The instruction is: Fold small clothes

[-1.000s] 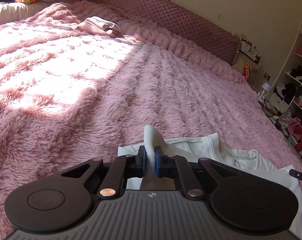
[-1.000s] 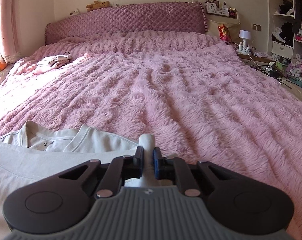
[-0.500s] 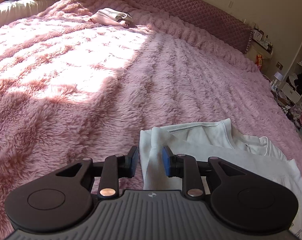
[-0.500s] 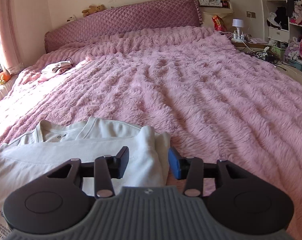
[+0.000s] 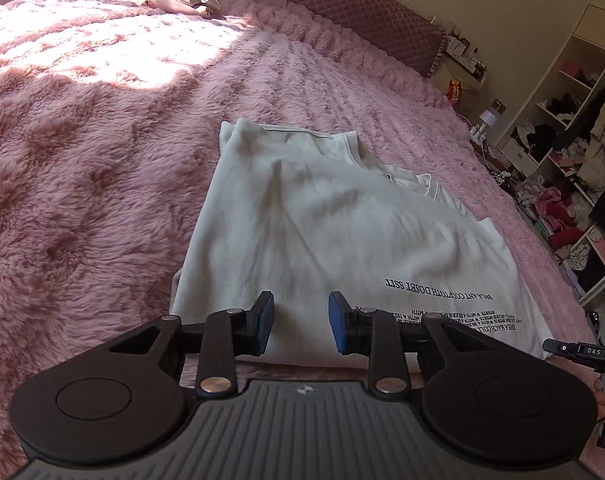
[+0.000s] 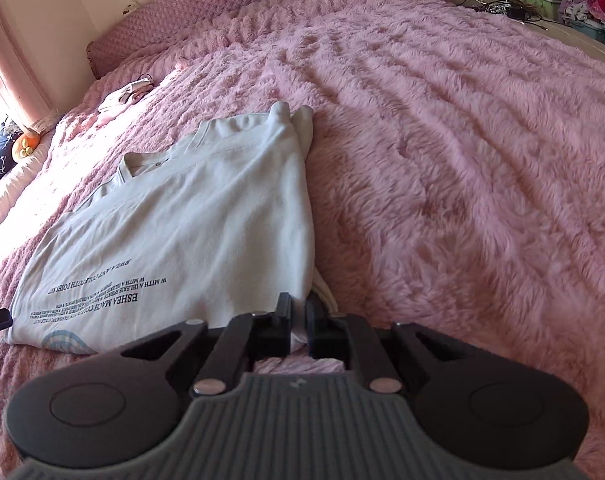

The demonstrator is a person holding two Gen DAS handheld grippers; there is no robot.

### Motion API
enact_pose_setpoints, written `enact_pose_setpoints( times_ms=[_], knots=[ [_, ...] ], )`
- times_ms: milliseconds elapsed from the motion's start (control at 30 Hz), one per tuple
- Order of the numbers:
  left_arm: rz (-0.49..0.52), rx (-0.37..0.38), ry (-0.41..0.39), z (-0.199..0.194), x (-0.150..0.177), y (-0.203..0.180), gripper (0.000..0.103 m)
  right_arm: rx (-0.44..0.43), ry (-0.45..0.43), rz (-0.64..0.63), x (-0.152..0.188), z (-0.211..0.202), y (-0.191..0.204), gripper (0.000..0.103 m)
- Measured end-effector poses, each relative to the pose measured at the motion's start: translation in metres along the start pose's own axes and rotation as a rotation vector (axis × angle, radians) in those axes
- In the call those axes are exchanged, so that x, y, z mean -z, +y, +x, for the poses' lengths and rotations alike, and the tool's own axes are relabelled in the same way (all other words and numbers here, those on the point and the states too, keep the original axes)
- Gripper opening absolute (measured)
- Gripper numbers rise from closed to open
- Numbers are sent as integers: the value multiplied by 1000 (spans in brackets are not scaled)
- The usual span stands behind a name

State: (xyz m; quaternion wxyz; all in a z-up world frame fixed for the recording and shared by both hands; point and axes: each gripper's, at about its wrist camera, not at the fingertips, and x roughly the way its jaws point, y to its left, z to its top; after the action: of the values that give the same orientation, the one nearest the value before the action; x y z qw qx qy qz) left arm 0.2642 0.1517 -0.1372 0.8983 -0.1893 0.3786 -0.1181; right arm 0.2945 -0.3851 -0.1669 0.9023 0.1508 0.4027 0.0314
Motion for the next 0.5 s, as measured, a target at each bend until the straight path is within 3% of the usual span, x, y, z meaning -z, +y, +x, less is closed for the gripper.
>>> enact_pose_setpoints(
  times_ms=[167, 333, 500],
  knots=[
    [-8, -13, -17, 1, 1, 1, 34, 24, 0, 11, -5, -14, -2, 0],
    [-11, -45, 25, 12, 11, 16, 36, 76, 40, -13, 15, 8, -7, 0],
    [-43, -14, 26, 11, 13, 24, 36, 90, 27, -36, 19, 5, -5, 0]
  ],
)
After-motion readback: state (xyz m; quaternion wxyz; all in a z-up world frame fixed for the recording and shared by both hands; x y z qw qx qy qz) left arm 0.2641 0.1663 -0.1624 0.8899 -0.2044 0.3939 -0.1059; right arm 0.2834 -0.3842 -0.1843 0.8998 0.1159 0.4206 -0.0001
